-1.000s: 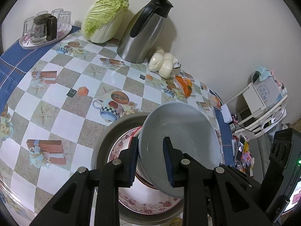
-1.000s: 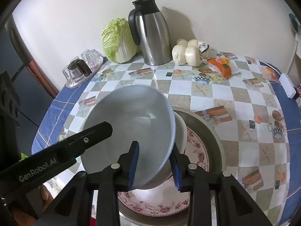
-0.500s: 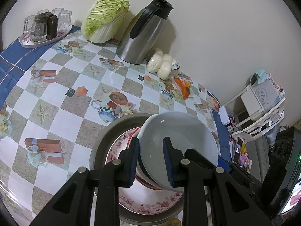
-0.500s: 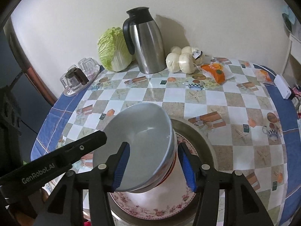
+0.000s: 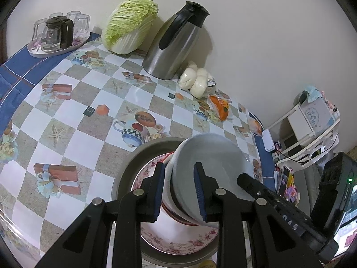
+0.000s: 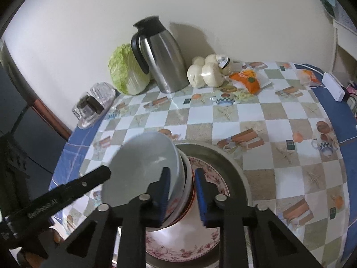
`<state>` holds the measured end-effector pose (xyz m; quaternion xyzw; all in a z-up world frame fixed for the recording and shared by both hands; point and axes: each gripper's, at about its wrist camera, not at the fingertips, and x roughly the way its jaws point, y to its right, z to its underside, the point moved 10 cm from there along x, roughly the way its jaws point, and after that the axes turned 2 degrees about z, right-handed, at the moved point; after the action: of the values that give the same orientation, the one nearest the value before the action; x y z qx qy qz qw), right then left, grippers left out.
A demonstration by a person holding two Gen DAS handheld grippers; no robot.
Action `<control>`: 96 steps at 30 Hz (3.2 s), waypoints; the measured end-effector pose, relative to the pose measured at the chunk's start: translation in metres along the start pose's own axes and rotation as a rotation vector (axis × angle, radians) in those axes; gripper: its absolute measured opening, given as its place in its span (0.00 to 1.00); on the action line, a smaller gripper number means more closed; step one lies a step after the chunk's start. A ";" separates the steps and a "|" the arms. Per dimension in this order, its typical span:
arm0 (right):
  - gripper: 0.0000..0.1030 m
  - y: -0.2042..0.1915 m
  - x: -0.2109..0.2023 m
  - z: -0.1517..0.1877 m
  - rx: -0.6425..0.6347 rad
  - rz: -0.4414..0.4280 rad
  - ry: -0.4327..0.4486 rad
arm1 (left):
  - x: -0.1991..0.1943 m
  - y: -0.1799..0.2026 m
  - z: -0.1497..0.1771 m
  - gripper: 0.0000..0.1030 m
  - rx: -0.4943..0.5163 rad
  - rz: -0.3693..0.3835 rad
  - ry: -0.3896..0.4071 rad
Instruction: Organize plates and bowls
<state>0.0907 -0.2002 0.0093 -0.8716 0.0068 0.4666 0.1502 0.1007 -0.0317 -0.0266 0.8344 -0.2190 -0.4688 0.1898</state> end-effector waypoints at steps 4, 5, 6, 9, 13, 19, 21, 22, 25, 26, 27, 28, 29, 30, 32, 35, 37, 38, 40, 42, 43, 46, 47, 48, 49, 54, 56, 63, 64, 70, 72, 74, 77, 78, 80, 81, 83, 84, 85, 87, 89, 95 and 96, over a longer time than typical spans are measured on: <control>0.18 -0.002 0.006 0.004 -0.006 -0.003 -0.020 | 0.000 -0.003 0.000 0.27 -0.003 -0.009 -0.002; 0.18 -0.002 0.006 0.004 -0.006 -0.004 -0.021 | 0.000 -0.003 0.001 0.28 -0.002 -0.012 -0.003; 0.18 -0.002 0.006 0.004 -0.006 -0.005 -0.021 | -0.001 -0.004 0.001 0.28 -0.001 -0.014 -0.003; 0.20 -0.002 0.004 0.003 -0.006 0.002 -0.016 | -0.002 -0.004 0.001 0.43 0.005 -0.019 0.003; 0.35 -0.002 -0.001 0.002 -0.020 0.018 0.005 | -0.007 -0.007 -0.001 0.63 0.017 -0.037 0.027; 0.68 -0.004 -0.011 0.008 -0.066 0.050 0.046 | -0.015 -0.018 0.000 0.79 0.031 -0.074 0.049; 0.78 -0.002 -0.012 0.012 -0.075 0.066 0.056 | -0.018 -0.024 0.001 0.81 0.036 -0.094 0.056; 0.79 -0.001 -0.013 0.014 -0.078 0.074 0.059 | -0.020 -0.028 0.003 0.84 0.038 -0.109 0.059; 0.83 0.001 -0.015 0.018 -0.083 0.086 0.068 | -0.023 -0.038 0.006 0.86 0.052 -0.141 0.064; 0.88 0.002 -0.016 0.020 -0.084 0.088 0.074 | -0.024 -0.040 0.006 0.87 0.058 -0.150 0.066; 0.94 0.002 -0.017 0.021 -0.086 0.092 0.080 | -0.026 -0.042 0.007 0.87 0.064 -0.158 0.068; 0.96 0.002 -0.018 0.022 -0.091 0.096 0.087 | -0.027 -0.045 0.008 0.89 0.071 -0.167 0.071; 0.99 0.002 -0.020 0.024 -0.100 0.100 0.095 | -0.029 -0.047 0.009 0.93 0.081 -0.173 0.074; 1.00 0.001 -0.021 0.026 -0.112 0.102 0.101 | -0.030 -0.048 0.010 0.95 0.089 -0.176 0.077; 1.00 -0.001 -0.025 0.029 -0.132 0.094 0.122 | -0.034 -0.051 0.013 0.96 0.116 -0.187 0.087; 1.00 -0.003 -0.029 0.034 -0.167 0.099 0.137 | -0.039 -0.059 0.018 0.97 0.161 -0.225 0.095; 1.00 -0.001 -0.031 0.040 -0.194 0.123 0.144 | -0.044 -0.066 0.021 0.97 0.199 -0.254 0.106; 1.00 0.001 -0.032 0.043 -0.206 0.131 0.145 | -0.046 -0.069 0.023 0.98 0.216 -0.264 0.111; 1.00 0.004 -0.031 0.049 -0.225 0.145 0.136 | -0.047 -0.076 0.026 0.99 0.236 -0.280 0.104; 1.00 0.008 -0.028 0.056 -0.232 0.151 0.115 | -0.048 -0.086 0.029 1.00 0.235 -0.268 0.089; 1.00 0.010 -0.027 0.058 -0.235 0.151 0.109 | -0.047 -0.089 0.030 1.00 0.228 -0.255 0.084; 1.00 0.017 -0.026 0.064 -0.251 0.159 0.102 | -0.049 -0.099 0.031 1.00 0.224 -0.249 0.082; 1.00 0.019 -0.025 0.066 -0.253 0.164 0.100 | -0.050 -0.102 0.031 1.00 0.234 -0.258 0.084; 1.00 0.022 -0.024 0.067 -0.252 0.167 0.095 | -0.050 -0.104 0.032 1.00 0.245 -0.268 0.084; 1.00 0.025 -0.023 0.069 -0.249 0.166 0.089 | -0.050 -0.107 0.033 1.00 0.261 -0.269 0.081; 1.00 0.035 -0.020 0.073 -0.232 0.139 0.067 | -0.042 -0.112 0.042 1.00 0.312 -0.262 0.050; 1.00 0.040 -0.019 0.073 -0.222 0.142 0.064 | -0.038 -0.113 0.045 1.00 0.333 -0.269 0.038; 1.00 0.050 -0.011 0.077 -0.216 0.135 0.036 | -0.027 -0.107 0.052 1.00 0.380 -0.278 0.005; 1.00 0.050 -0.009 0.077 -0.219 0.135 0.032 | -0.026 -0.106 0.053 1.00 0.389 -0.278 0.003; 1.00 0.051 -0.006 0.080 -0.224 0.128 0.019 | -0.021 -0.098 0.057 1.00 0.444 -0.295 -0.010; 1.00 0.049 -0.005 0.081 -0.231 0.126 0.016 | -0.020 -0.096 0.058 1.00 0.454 -0.295 -0.009; 1.00 0.048 -0.004 0.081 -0.238 0.126 0.012 | -0.020 -0.094 0.058 1.00 0.465 -0.295 -0.008; 1.00 0.046 -0.003 0.082 -0.247 0.126 0.007 | -0.020 -0.092 0.059 1.00 0.477 -0.297 -0.005; 1.00 0.046 -0.002 0.083 -0.249 0.126 0.006 | -0.020 -0.091 0.059 1.00 0.480 -0.295 -0.005; 1.00 0.046 -0.002 0.083 -0.249 0.126 0.004 | -0.020 -0.090 0.058 1.00 0.480 -0.292 -0.003; 1.00 0.046 -0.002 0.083 -0.249 0.127 0.002 | -0.020 -0.090 0.058 1.00 0.481 -0.292 -0.003; 1.00 0.046 -0.002 0.083 -0.248 0.127 0.002 | -0.020 -0.090 0.059 1.00 0.483 -0.291 -0.002; 1.00 0.046 -0.002 0.083 -0.248 0.127 0.003 | -0.020 -0.089 0.059 1.00 0.484 -0.291 -0.002; 1.00 0.046 -0.001 0.083 -0.249 0.127 0.002 | -0.020 -0.089 0.059 1.00 0.485 -0.290 -0.002; 1.00 0.046 -0.001 0.083 -0.249 0.127 0.001 | -0.021 -0.088 0.059 1.00 0.486 -0.288 0.000; 1.00 0.046 -0.001 0.083 -0.250 0.127 0.000 | -0.021 -0.088 0.059 1.00 0.488 -0.286 0.002; 1.00 0.045 0.000 0.084 -0.255 0.131 -0.003 | -0.022 -0.087 0.058 1.00 0.487 -0.282 0.008; 1.00 0.045 0.000 0.084 -0.257 0.131 -0.004 | -0.022 -0.086 0.058 1.00 0.487 -0.281 0.009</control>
<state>0.0157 -0.2205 -0.0460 -0.8805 0.0039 0.4741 0.0066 0.0564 0.0455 -0.0847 0.8798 -0.2062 -0.4204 -0.0820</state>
